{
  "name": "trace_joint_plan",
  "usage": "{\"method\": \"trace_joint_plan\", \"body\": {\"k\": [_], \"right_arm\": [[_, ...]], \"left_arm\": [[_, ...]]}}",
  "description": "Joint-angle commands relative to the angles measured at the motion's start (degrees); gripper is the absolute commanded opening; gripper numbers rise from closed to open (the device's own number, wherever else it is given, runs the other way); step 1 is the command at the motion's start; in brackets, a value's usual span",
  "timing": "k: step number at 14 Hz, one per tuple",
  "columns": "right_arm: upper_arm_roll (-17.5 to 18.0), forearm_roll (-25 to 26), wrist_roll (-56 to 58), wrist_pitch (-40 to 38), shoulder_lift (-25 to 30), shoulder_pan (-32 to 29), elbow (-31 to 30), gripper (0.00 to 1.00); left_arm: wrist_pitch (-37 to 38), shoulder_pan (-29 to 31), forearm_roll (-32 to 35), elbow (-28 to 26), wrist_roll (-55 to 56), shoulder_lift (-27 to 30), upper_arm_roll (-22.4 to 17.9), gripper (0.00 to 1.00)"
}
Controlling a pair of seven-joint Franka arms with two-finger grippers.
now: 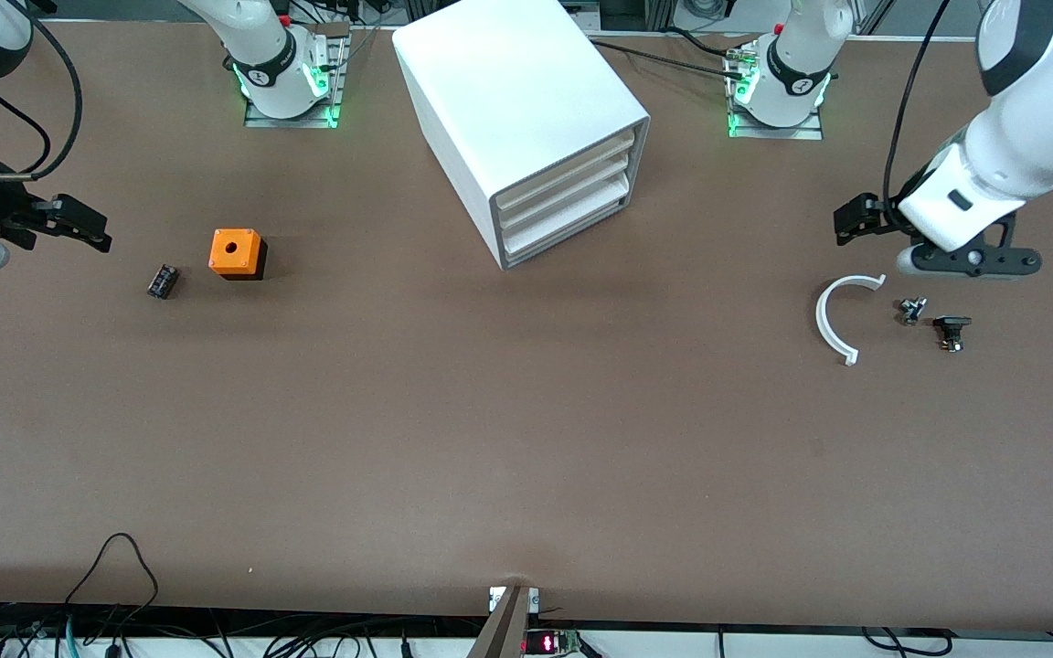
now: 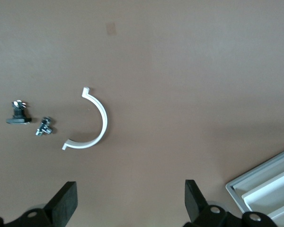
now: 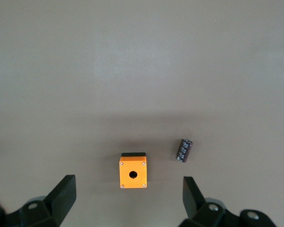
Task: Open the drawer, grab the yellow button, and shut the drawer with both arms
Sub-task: 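Reach the left gripper to the cabinet's middle drawer handle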
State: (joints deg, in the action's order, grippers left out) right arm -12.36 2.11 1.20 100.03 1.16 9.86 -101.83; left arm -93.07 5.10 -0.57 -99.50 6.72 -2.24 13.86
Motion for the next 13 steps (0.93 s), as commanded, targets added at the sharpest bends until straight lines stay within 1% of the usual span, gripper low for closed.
{"method": "trace_joint_plan", "body": {"k": [1, 4, 7, 8, 9, 11, 12, 13], "right_arm": [[-0.1, -0.8, 0.9, -0.1, 0.3, 0.0, -0.2, 1.0], [0.0, -1.1, 0.9, -0.1, 0.3, 0.1, -0.2, 1.0], [0.0, -1.1, 0.9, -0.1, 0.2, 0.2, -0.2, 1.0], [0.0, -1.1, 0.9, -0.1, 0.3, 0.3, -0.2, 1.0], [0.1, -1.1, 0.9, 0.0, 0.3, 0.3, -0.2, 1.0], [0.1, -1.1, 0.9, -0.1, 0.2, 0.4, 0.0, 1.0], [0.1, -1.1, 0.9, -0.1, 0.2, 0.4, 0.0, 1.0], [0.1, -1.1, 1.0, -0.1, 0.2, 0.4, 0.0, 1.0]], "left_arm": [[1.7, -0.5, -0.7, 1.5, -0.8, -4.0, 1.7, 1.0], [4.1, -0.5, -11.9, 0.7, -1.0, -9.3, 2.5, 1.0], [3.9, -0.6, -26.3, -5.7, -3.2, -11.6, 2.6, 1.0], [3.5, -1.1, -30.1, -8.3, -6.1, -12.3, 3.1, 1.0], [3.1, -1.6, -33.5, -10.7, -9.3, -13.1, 4.2, 1.0], [-0.1, -1.7, -39.9, -15.7, -11.5, -13.3, 6.8, 1.0], [-0.8, -1.7, -43.5, -17.3, -11.6, -13.2, 8.5, 1.0], [-1.4, -1.8, -45.7, -17.7, -11.8, -13.2, 10.5, 1.0]]}}
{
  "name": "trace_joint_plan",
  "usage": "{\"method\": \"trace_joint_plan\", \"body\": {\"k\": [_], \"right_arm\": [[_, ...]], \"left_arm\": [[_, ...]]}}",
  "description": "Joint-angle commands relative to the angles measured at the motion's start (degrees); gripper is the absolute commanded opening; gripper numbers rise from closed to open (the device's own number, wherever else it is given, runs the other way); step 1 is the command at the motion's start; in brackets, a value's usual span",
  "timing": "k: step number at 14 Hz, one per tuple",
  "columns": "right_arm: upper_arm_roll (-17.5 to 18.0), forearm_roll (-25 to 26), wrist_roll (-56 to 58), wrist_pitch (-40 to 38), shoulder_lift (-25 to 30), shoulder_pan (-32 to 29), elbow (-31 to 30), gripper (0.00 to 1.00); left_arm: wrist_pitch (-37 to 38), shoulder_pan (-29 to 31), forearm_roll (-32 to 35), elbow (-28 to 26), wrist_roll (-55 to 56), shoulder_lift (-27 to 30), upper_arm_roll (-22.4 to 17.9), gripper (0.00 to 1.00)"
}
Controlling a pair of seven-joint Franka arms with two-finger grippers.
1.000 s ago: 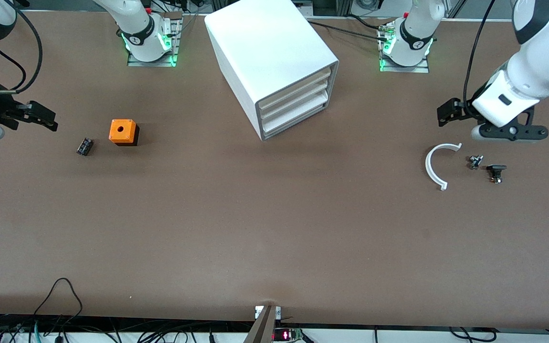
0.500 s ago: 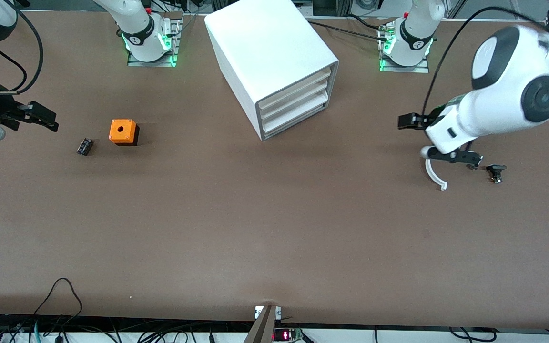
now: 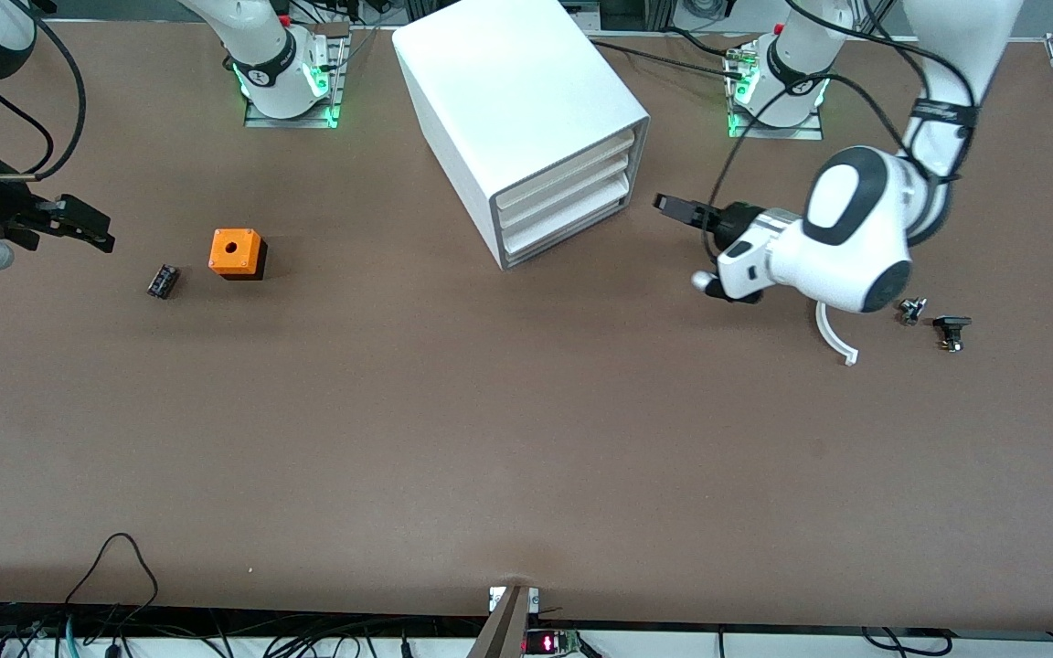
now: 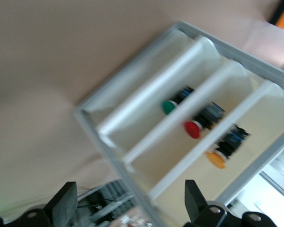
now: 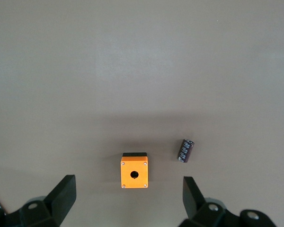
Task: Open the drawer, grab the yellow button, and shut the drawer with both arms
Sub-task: 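Reach the left gripper to the cabinet's middle drawer handle, then pull the drawer open with the left gripper while the right gripper approaches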
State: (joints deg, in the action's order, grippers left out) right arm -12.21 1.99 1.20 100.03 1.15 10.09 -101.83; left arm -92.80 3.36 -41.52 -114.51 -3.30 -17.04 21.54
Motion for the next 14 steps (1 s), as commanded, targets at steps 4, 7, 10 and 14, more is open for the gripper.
{"method": "trace_joint_plan", "body": {"k": [4, 7, 10, 14], "right_arm": [[-0.1, -0.9, 1.1, -0.1, 0.0, 0.0, 0.0, 1.0], [-0.1, -0.9, 1.1, -0.1, 0.0, 0.0, 0.0, 1.0], [-0.1, -0.9, 1.1, -0.1, -0.1, 0.0, 0.0, 1.0], [-0.1, -0.9, 1.1, 0.0, -0.1, 0.0, 0.0, 1.0]], "left_arm": [[-11.3, -2.2, -5.8, -6.9, -1.9, 1.6, 10.2, 1.0], [-12.7, -2.8, -9.0, -9.1, -1.9, 1.6, 11.0, 1.0], [-12.8, -2.8, -11.1, -9.9, -1.9, 1.5, 11.8, 0.99], [-13.9, -2.7, -10.9, -10.5, -5.2, 1.2, 11.7, 0.2]]}}
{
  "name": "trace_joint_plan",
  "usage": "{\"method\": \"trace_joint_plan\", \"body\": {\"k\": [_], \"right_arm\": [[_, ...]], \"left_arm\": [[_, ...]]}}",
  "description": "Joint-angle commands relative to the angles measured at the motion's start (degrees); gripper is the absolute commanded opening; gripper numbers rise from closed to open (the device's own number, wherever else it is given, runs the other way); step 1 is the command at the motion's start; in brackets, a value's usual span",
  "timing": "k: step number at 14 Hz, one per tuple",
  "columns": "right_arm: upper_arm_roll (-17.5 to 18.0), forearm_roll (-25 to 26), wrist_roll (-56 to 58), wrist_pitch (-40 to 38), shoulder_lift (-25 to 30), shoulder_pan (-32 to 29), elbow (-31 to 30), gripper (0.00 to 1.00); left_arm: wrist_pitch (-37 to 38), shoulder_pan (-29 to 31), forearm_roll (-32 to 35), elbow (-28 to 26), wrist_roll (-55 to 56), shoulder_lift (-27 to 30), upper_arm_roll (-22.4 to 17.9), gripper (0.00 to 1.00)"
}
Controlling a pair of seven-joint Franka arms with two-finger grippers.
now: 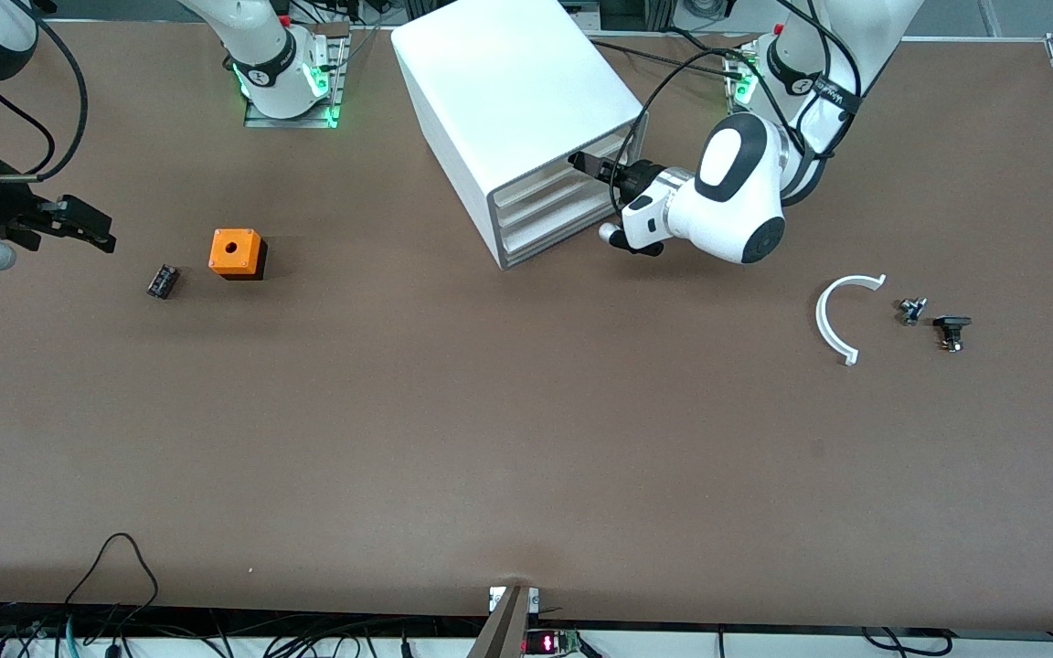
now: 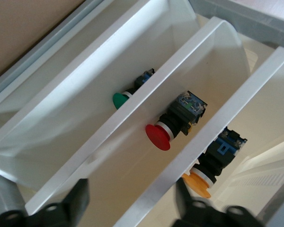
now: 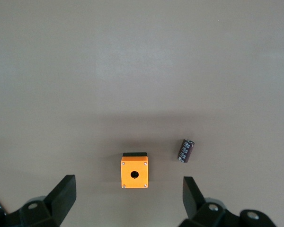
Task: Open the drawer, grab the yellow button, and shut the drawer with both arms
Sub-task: 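Pull the drawer open with the left gripper while the right gripper approaches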
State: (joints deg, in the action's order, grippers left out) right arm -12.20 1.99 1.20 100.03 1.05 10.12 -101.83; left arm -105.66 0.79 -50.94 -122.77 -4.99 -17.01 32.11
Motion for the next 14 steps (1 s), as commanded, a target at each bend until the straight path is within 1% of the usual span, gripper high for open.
{"method": "trace_joint_plan", "body": {"k": [1, 2, 4, 6, 8, 11, 12, 13, 14], "right_arm": [[-0.1, -0.9, 1.1, 0.1, -0.2, 0.0, 0.1, 1.0], [-0.2, -1.2, 1.1, 0.2, -0.5, -0.1, 0.1, 1.0], [-0.1, -4.5, 1.0, 0.4, -0.6, 0.2, 0.2, 1.0], [0.9, -5.1, 1.0, 1.2, -1.7, 1.6, 0.5, 1.0], [1.6, -5.0, 0.8, 3.9, -3.9, 5.0, 3.3, 1.0], [1.6, -5.0, 1.1, 4.3, -7.3, 9.9, 7.8, 1.0], [1.7, -5.1, 1.0, 4.5, -7.6, 11.6, 8.1, 1.0], [2.1, -5.1, 0.9, 5.2, -8.3, 13.5, 8.3, 1.0], [2.6, -5.1, 0.9, 5.6, -8.7, 15.5, 8.7, 1.0]], "left_arm": [[-1.6, -0.2, -1.4, -2.5, -4.7, 0.9, 1.1, 0.03], [-1.7, -0.2, -1.4, -2.5, -5.2, 0.5, 1.0, 0.0], [-2.4, -0.2, -0.9, -2.4, -5.2, 0.5, 1.0, 0.0], [-4.4, 0.7, -0.9, -1.9, -5.2, 0.7, 0.2, 0.0], [-6.6, 1.8, -0.9, -0.9, -5.2, 0.8, -2.6, 0.0], [-8.5, 1.9, 0.0, 2.2, -5.0, 0.5, -8.1, 0.0], [-10.2, 1.9, 1.5, 3.1, -5.0, 0.2, -9.2, 0.0], [-11.3, 2.0, 2.5, 3.3, -4.9, 0.3, -9.3, 0.0], [-11.4, 2.0, 2.6, 3.3, -4.8, 0.4, -9.3, 0.25]]}}
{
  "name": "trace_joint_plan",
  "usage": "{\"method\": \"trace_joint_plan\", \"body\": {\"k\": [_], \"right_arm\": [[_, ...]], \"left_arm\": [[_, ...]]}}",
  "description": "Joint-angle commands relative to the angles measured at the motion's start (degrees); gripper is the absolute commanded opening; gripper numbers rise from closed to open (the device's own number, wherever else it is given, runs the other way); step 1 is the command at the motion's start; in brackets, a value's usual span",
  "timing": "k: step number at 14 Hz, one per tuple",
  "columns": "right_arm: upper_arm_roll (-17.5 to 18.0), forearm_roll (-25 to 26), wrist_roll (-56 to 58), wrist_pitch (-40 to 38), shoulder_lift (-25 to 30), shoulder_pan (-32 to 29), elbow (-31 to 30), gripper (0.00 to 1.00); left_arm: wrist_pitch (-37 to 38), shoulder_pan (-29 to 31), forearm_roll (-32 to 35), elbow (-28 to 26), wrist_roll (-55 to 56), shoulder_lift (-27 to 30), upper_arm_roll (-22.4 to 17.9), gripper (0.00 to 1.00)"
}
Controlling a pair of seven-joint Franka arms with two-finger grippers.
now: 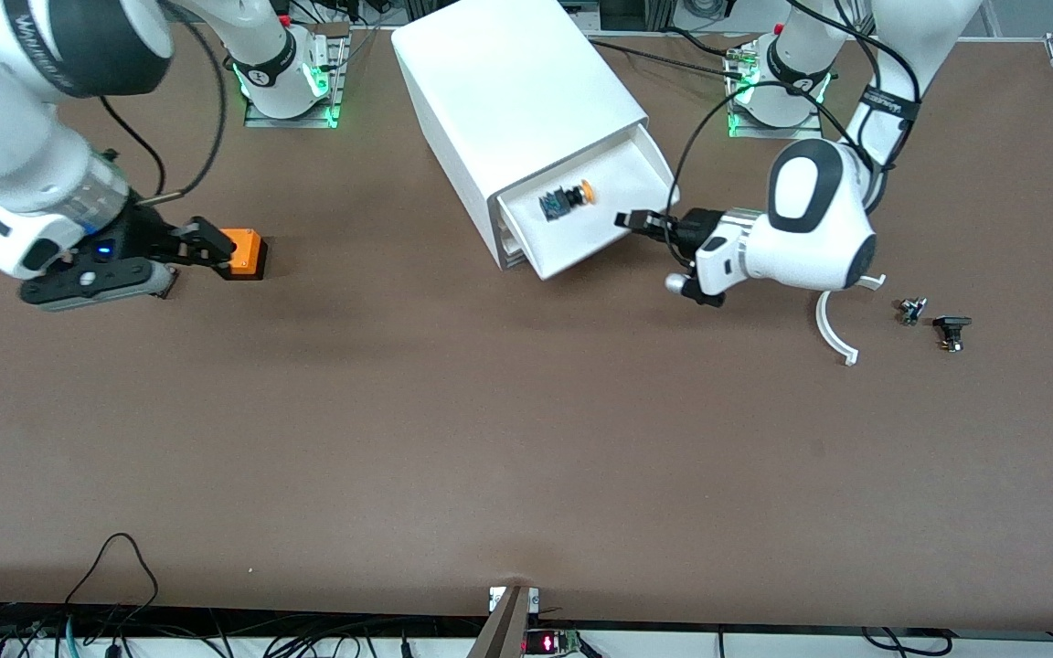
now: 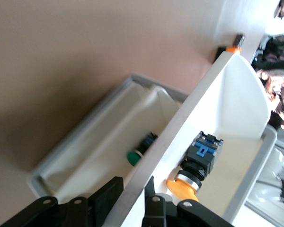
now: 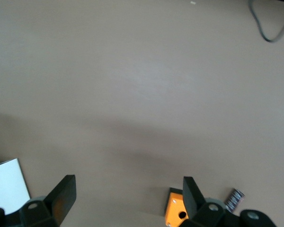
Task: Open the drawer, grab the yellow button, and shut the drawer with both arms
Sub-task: 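Pull the drawer open with the left gripper while the right gripper approaches, then lower the right gripper onto the orange push button in the drawer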
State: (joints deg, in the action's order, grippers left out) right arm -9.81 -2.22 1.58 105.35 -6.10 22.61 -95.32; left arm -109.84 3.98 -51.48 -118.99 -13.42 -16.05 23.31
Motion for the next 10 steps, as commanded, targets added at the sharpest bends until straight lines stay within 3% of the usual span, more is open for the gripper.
{"method": "trace_joint_plan", "body": {"k": [1, 4, 7, 9, 10], "right_arm": [[0.9, -0.9, 0.4, 0.8, -2.4, 5.2, 2.4, 1.0], [1.3, -0.8, 0.3, 5.6, -4.3, 14.2, 4.3, 1.0], [3.7, -0.1, 2.6, 5.8, -9.5, 21.1, 8.6, 1.0], [5.4, 0.0, 6.8, 5.7, -15.8, 24.8, 16.0, 1.0], [5.4, 0.0, 8.3, 5.4, -18.6, 26.9, 19.4, 1.0]], "left_arm": [[-7.5, -1.1, 3.1, -0.5, 3.3, -0.3, -0.5, 0.97], [-12.0, 1.3, 3.9, -0.5, 3.3, 0.8, -0.5, 1.0], [-13.5, 4.4, 12.9, 0.2, 3.4, 7.9, -3.5, 1.0], [-13.6, 6.7, 14.9, 1.7, 3.6, 11.6, -4.7, 1.0], [-12.8, 7.4, 18.9, 1.7, 3.7, 14.1, -6.2, 1.0]]}}
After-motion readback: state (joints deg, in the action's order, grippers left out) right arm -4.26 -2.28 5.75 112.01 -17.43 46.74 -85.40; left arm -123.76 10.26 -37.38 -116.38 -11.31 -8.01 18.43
